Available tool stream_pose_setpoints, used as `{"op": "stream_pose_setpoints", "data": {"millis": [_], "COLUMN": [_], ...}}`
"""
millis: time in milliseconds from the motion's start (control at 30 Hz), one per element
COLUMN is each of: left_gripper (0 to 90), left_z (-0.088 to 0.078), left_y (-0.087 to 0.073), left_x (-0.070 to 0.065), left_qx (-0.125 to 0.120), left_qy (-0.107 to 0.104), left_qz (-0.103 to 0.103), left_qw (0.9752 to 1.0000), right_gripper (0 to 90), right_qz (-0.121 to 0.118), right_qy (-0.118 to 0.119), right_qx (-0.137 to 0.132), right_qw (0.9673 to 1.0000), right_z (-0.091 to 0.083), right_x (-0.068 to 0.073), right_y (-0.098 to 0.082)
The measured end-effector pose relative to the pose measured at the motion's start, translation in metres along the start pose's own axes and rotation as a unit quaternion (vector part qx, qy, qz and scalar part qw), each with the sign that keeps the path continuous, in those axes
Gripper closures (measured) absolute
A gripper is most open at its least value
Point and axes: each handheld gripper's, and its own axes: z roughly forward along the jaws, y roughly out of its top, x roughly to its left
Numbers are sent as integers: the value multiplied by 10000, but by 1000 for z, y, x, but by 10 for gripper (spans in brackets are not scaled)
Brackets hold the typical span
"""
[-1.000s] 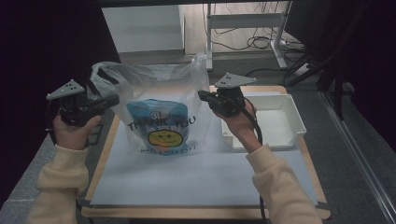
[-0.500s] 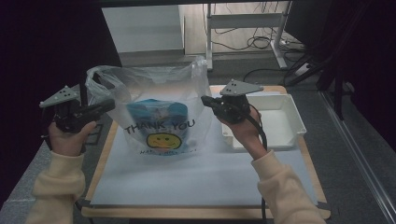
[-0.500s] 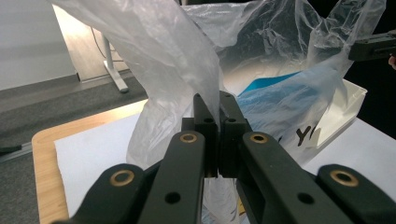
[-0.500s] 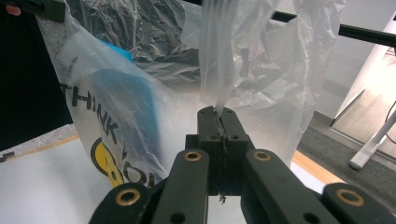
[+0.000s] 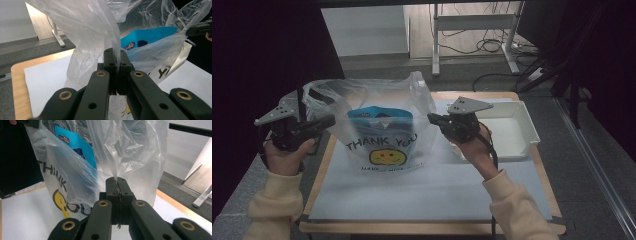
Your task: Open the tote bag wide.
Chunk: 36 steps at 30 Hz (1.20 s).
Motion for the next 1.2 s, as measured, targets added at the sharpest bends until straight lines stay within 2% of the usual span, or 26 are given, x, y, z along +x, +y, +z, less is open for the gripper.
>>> {"op": "stream_pose_setpoints", "data": {"millis": [133, 400, 800, 967, 1200], "left_gripper": [895, 895, 894, 894, 893], "left_z": [2, 11, 19, 26, 31], "left_y": [-5, -19, -27, -33, -41], "left_x": [0, 4, 6, 10, 12], "left_qx": [36, 139, 213, 275, 362], "left_qy": [25, -9, 53, 44, 33], "left_qz": [3, -132, -172, -252, -306], "left_qw": [10000, 9998, 9996, 9993, 9989], "right_gripper": [886, 886, 886, 886, 886], "right_qz": [75, 249, 304, 346, 439], "right_qy": [-5, -43, 22, 53, 71], "right_qx": [35, 83, 153, 252, 255], "right_qw": [10000, 9996, 9994, 9991, 9987], "right_z": [4, 14, 22, 29, 32], "right_x": [-1, -3, 0, 0, -2], "right_y": [-6, -20, -29, -38, -48]}}
